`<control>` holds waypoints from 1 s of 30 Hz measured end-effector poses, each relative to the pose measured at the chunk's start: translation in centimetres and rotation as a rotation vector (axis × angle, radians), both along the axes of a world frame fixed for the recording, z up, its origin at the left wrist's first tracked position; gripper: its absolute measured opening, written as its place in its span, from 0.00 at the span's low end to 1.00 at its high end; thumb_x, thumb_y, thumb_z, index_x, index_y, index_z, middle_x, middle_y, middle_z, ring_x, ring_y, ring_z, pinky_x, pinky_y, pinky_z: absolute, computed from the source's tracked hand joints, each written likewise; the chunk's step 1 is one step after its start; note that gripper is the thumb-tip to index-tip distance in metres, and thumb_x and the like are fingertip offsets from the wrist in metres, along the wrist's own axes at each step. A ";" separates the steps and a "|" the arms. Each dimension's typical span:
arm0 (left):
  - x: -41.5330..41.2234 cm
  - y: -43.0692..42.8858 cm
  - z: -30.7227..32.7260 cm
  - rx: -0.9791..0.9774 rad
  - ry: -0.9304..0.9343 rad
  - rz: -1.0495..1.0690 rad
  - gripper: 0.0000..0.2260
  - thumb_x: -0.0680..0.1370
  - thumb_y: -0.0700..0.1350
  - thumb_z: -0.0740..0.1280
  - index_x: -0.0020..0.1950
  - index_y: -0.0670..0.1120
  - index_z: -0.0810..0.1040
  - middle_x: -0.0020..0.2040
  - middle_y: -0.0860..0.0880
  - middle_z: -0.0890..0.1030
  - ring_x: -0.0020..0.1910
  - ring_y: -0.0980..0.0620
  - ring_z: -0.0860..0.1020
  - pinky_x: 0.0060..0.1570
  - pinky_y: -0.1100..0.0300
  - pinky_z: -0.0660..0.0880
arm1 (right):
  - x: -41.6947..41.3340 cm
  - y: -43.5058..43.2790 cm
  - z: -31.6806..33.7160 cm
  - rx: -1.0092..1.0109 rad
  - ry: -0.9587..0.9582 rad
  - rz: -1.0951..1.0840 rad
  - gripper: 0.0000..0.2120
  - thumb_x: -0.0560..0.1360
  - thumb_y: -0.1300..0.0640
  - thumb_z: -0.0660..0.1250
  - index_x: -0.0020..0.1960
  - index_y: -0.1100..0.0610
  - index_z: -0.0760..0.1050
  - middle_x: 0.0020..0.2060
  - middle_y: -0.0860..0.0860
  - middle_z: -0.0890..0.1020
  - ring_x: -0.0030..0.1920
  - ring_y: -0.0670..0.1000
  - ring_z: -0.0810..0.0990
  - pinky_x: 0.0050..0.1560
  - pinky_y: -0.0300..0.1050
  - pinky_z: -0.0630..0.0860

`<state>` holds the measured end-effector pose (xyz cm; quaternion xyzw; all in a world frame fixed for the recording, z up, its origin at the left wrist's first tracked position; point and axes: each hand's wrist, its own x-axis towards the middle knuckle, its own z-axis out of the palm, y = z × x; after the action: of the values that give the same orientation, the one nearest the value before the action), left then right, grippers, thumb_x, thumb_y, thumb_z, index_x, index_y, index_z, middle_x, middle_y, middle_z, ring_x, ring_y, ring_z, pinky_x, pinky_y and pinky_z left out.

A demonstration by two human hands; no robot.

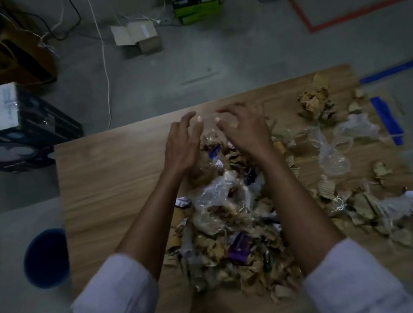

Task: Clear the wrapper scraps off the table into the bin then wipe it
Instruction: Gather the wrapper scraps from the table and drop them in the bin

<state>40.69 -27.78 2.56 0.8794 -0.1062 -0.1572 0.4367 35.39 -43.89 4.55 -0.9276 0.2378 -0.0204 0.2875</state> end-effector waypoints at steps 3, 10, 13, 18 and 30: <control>1.1 -3.5 -2.7 0.216 0.122 -0.105 0.30 0.79 0.72 0.51 0.76 0.59 0.68 0.66 0.42 0.69 0.67 0.39 0.71 0.67 0.49 0.69 | -0.1 -4.3 -4.6 0.070 0.205 -0.163 0.30 0.68 0.24 0.62 0.66 0.34 0.73 0.78 0.53 0.60 0.78 0.61 0.57 0.74 0.71 0.54; -2.6 -8.1 -3.0 0.229 0.214 -0.145 0.21 0.83 0.59 0.62 0.68 0.46 0.75 0.61 0.42 0.65 0.66 0.39 0.66 0.67 0.50 0.67 | -3.2 -2.9 -5.0 0.145 0.239 -0.046 0.16 0.76 0.47 0.66 0.64 0.40 0.76 0.67 0.54 0.67 0.68 0.60 0.66 0.66 0.60 0.68; -3.6 -8.3 -1.9 0.213 0.250 -0.106 0.21 0.81 0.54 0.67 0.68 0.43 0.74 0.63 0.38 0.71 0.68 0.38 0.68 0.66 0.50 0.67 | -3.7 -2.3 -4.0 0.313 0.080 -0.013 0.17 0.74 0.63 0.65 0.60 0.49 0.80 0.58 0.55 0.77 0.58 0.60 0.77 0.57 0.50 0.76; -5.6 -7.5 3.9 0.037 0.093 -0.003 0.24 0.73 0.58 0.64 0.65 0.47 0.79 0.58 0.44 0.77 0.63 0.43 0.73 0.63 0.51 0.70 | -5.1 -2.2 0.4 0.391 -0.230 -0.053 0.21 0.67 0.66 0.63 0.55 0.51 0.82 0.52 0.52 0.81 0.52 0.54 0.80 0.50 0.42 0.74; -20.6 -1.0 5.0 0.262 -0.216 -0.044 0.27 0.85 0.62 0.49 0.81 0.52 0.63 0.79 0.49 0.65 0.80 0.46 0.58 0.78 0.48 0.55 | -18.6 3.9 0.6 0.328 -0.308 0.177 0.19 0.83 0.57 0.58 0.73 0.55 0.74 0.74 0.52 0.73 0.75 0.47 0.66 0.75 0.54 0.65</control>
<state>20.14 -28.74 7.58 0.9380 -0.1505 -0.0839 0.3007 16.80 -39.99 5.17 -0.8717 0.1089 -0.0974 0.4678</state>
